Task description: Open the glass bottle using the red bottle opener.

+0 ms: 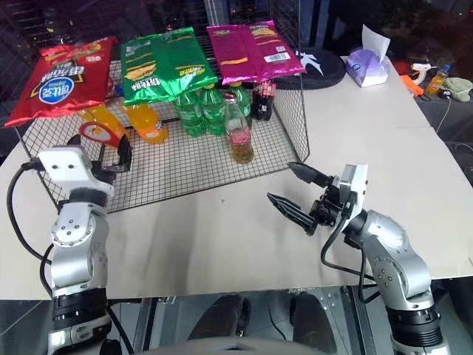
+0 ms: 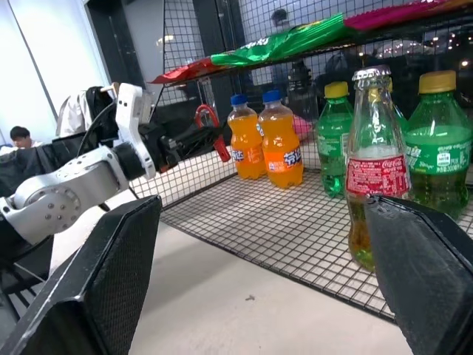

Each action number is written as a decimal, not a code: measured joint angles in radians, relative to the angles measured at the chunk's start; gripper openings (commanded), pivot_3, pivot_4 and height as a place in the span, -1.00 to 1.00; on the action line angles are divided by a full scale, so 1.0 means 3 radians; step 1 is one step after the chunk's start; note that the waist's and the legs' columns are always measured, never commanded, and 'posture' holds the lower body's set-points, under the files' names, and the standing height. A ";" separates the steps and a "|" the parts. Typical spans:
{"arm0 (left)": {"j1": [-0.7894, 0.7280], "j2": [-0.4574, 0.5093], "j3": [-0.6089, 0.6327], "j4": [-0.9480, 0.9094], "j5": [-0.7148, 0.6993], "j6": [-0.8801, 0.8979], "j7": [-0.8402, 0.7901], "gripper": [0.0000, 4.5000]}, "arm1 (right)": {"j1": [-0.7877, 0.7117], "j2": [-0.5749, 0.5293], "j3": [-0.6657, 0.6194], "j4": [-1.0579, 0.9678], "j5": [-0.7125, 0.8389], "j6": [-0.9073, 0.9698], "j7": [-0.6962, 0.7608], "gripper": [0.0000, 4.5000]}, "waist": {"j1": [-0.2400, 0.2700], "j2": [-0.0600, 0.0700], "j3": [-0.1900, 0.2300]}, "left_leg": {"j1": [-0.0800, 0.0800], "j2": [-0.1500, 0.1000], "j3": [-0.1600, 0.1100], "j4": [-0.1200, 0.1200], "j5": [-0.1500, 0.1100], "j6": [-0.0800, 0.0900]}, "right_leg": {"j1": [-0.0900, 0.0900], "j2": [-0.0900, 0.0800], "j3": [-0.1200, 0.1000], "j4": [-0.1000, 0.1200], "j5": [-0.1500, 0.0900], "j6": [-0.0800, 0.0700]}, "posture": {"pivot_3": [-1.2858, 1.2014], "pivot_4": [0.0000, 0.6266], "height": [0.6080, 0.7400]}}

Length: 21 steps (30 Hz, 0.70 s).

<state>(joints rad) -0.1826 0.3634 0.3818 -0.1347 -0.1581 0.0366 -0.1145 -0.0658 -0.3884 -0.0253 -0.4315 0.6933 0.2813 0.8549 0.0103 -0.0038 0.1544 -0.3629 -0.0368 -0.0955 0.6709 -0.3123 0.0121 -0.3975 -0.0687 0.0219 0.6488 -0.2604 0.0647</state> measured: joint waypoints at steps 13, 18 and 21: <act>-0.0305 0.0146 0.0002 0.0508 0.0096 -0.0141 0.0006 1.00 | 0.0035 0.0004 0.0047 0.0002 -0.0080 -0.0073 0.0006 0.96 | -0.0008 0.0000 0.0000 | 0.0000 -0.0002 0.0000 0.0002 0.0000 0.0000 | -0.0003 0.0000 0.0001 0.0006 0.0000 0.0000 | 0.03 -0.52 1.00; -0.0380 0.0198 0.0002 0.0682 0.0128 -0.0215 0.0007 1.00 | 0.0036 0.0007 0.0053 0.0003 -0.0089 -0.0079 0.0003 0.96 | -0.0006 -0.0001 0.0000 | 0.0000 -0.0002 0.0000 0.0006 0.0000 0.0000 | -0.0004 0.0000 0.0001 0.0011 0.0000 0.0000 | 0.03 -0.52 1.00; -0.0431 0.0216 0.0002 0.0778 0.0134 -0.0287 0.0006 1.00 | 0.0037 0.0013 0.0062 0.0003 -0.0095 -0.0081 0.0002 0.96 | -0.0006 -0.0001 0.0000 | 0.0000 -0.0003 0.0000 0.0007 0.0000 0.0000 | -0.0004 -0.0001 0.0001 0.0012 0.0000 0.0000 | 0.03 -0.52 1.00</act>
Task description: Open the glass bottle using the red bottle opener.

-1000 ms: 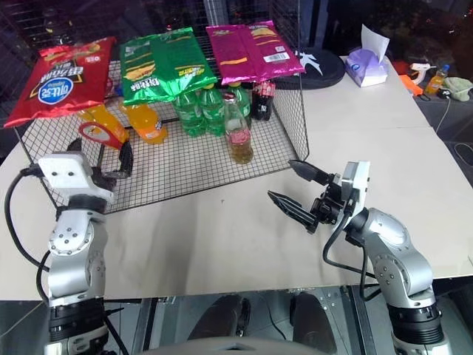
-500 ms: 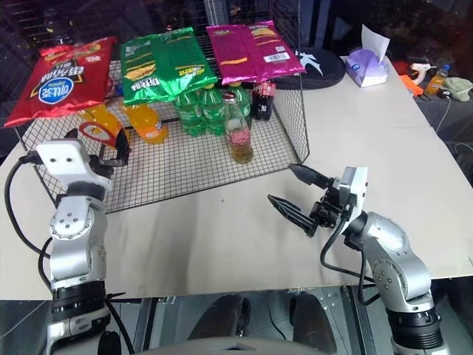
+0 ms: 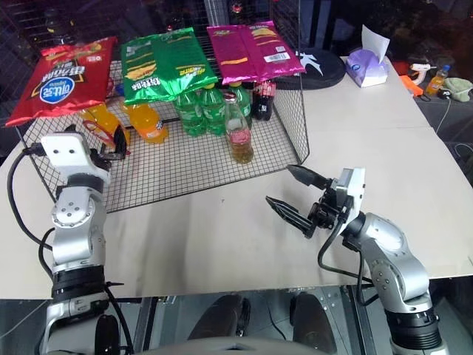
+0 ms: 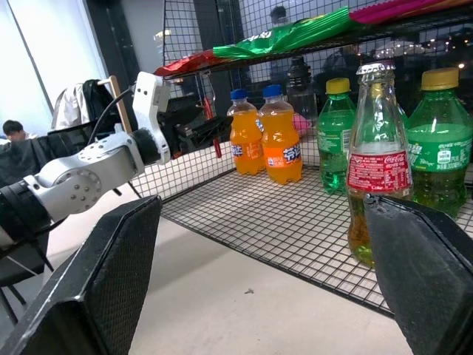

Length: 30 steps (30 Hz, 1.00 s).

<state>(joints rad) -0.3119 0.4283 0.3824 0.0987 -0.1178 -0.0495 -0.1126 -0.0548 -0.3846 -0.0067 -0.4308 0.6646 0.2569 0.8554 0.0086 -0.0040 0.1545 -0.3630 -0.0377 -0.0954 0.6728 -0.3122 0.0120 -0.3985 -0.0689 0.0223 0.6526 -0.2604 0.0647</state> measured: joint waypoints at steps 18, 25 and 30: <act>-0.0084 0.0052 -0.0023 0.0244 0.0002 -0.0200 -0.0023 1.00 | 0.0059 0.0027 0.0032 0.0000 -0.0087 -0.0004 -0.0011 0.96 | -0.0002 -0.0001 0.0000 | -0.0002 0.0000 0.0005 0.0002 0.0000 0.0000 | -0.0009 -0.0001 0.0006 0.0011 0.0000 0.0000 | 0.03 -0.52 1.00; -0.0084 0.0052 -0.0050 0.0294 0.0020 -0.0222 -0.0038 1.00 | 0.0089 0.0028 0.0036 0.0000 -0.0096 -0.0004 -0.0010 0.96 | -0.0003 -0.0002 -0.0001 | -0.0002 -0.0001 0.0009 0.0004 0.0000 0.0000 | -0.0011 0.0000 0.0010 0.0015 0.0000 0.0000 | 0.03 -0.52 1.00; -0.0087 0.0052 -0.0069 0.0312 0.0029 -0.0230 -0.0037 1.00 | 0.0088 0.0028 0.0039 0.0000 -0.0096 -0.0004 -0.0011 0.96 | -0.0002 -0.0002 -0.0001 | -0.0002 -0.0001 0.0009 0.0005 0.0000 0.0000 | -0.0012 0.0000 0.0010 0.0015 0.0000 0.0000 | 0.03 -0.52 1.00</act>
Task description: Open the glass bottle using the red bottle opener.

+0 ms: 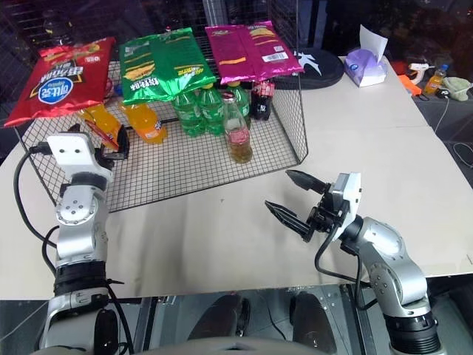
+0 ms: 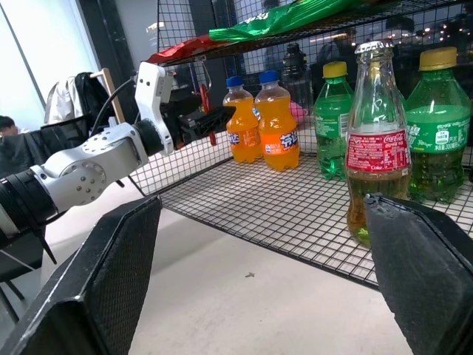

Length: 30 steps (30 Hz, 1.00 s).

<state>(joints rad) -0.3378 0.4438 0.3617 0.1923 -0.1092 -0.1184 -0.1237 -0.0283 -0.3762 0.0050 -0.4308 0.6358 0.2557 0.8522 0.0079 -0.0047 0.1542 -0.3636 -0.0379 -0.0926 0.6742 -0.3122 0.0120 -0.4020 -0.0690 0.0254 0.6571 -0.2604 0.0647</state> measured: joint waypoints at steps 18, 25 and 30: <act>-0.0063 0.0005 -0.0028 0.0155 -0.0009 -0.0078 -0.0027 1.00 | 0.0002 -0.0002 0.0034 0.0000 -0.0012 0.0002 -0.0010 0.96 | -0.0001 -0.0001 0.0000 | 0.0000 0.0000 0.0001 0.0001 0.0000 0.0000 | -0.0001 0.0000 0.0000 0.0001 0.0000 0.0000 | 0.03 -0.52 1.00; -0.0076 0.0011 -0.0028 0.0193 -0.0056 -0.0081 -0.0113 1.00 | 0.0039 -0.0070 0.0030 -0.0001 0.0109 0.0001 0.0202 0.96 | -0.0001 -0.0001 0.0000 | 0.0000 0.0000 0.0001 0.0001 0.0000 0.0000 | -0.0001 0.0000 0.0000 0.0001 0.0000 0.0000 | 0.03 -0.52 1.00; -0.0121 0.0016 -0.0028 0.0242 -0.0137 -0.0081 -0.0227 1.00 | 0.0038 -0.0112 0.0030 -0.0003 0.0152 -0.0050 0.0359 0.96 | -0.0002 -0.0002 0.0000 | 0.0000 0.0000 0.0001 0.0002 0.0000 0.0000 | -0.0001 0.0000 0.0000 0.0002 0.0000 0.0000 | 0.03 -0.52 1.00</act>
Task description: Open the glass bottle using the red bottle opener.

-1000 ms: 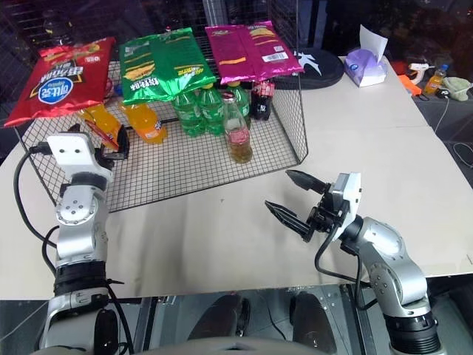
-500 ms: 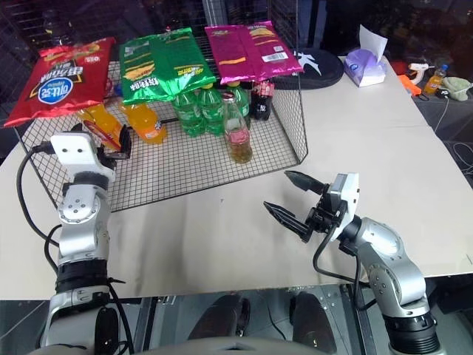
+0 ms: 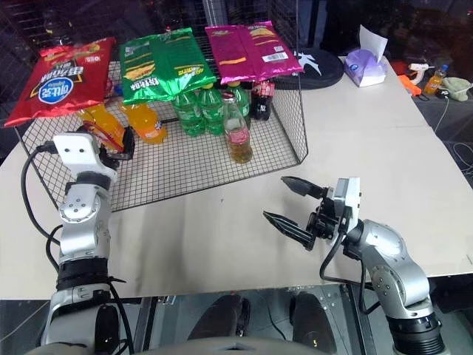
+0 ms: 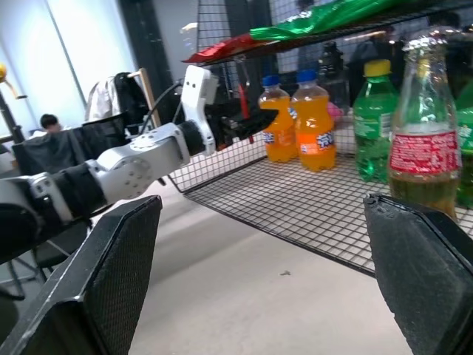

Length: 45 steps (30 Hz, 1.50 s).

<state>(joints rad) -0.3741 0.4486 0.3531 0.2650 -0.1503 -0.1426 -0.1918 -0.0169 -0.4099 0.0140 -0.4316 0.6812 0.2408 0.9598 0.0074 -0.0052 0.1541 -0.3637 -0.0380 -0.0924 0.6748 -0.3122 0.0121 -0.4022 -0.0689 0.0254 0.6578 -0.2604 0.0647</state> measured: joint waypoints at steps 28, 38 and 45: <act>-0.0112 0.0055 0.0063 0.0158 -0.0036 -0.0026 -0.0039 -0.97 | -0.0075 -0.0048 0.0081 -0.0018 -0.0114 -0.0190 0.0113 1.00 | -0.0038 -0.0003 0.0000 | -0.0001 0.0000 -0.0003 0.0002 0.0000 0.0000 | 0.0000 -0.0001 -0.0002 0.0002 0.0000 0.0000 | 0.03 -0.52 1.00; -0.0014 0.0057 -0.0007 0.0100 0.0460 -0.0239 0.0463 -0.97 | -0.0068 -0.0034 0.0097 -0.0017 -0.0182 -0.0243 0.0110 1.00 | -0.0006 -0.0006 -0.0001 | -0.0002 -0.0002 -0.0002 0.0006 0.0000 0.0000 | -0.0001 -0.0002 -0.0001 0.0004 0.0000 0.0000 | 0.03 -0.52 1.00; 0.0066 0.0058 -0.0064 -0.0047 0.0906 -0.0345 0.0877 -0.97 | -0.0050 -0.0027 0.0102 -0.0015 -0.0203 -0.0255 0.0111 1.00 | -0.0005 -0.0006 -0.0001 | -0.0002 -0.0002 -0.0002 0.0006 0.0000 0.0000 | -0.0001 -0.0002 0.0000 0.0005 0.0000 0.0000 | 0.03 -0.52 1.00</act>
<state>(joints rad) -0.3542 0.4660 0.3340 0.2507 0.1214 -0.2460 0.0713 -0.0318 -0.4179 0.0445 -0.4362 0.6202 0.1642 0.9931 0.0059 -0.0070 0.1538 -0.3644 -0.0386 -0.0930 0.6766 -0.3122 0.0121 -0.4023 -0.0696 0.0253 0.6591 -0.2604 0.0648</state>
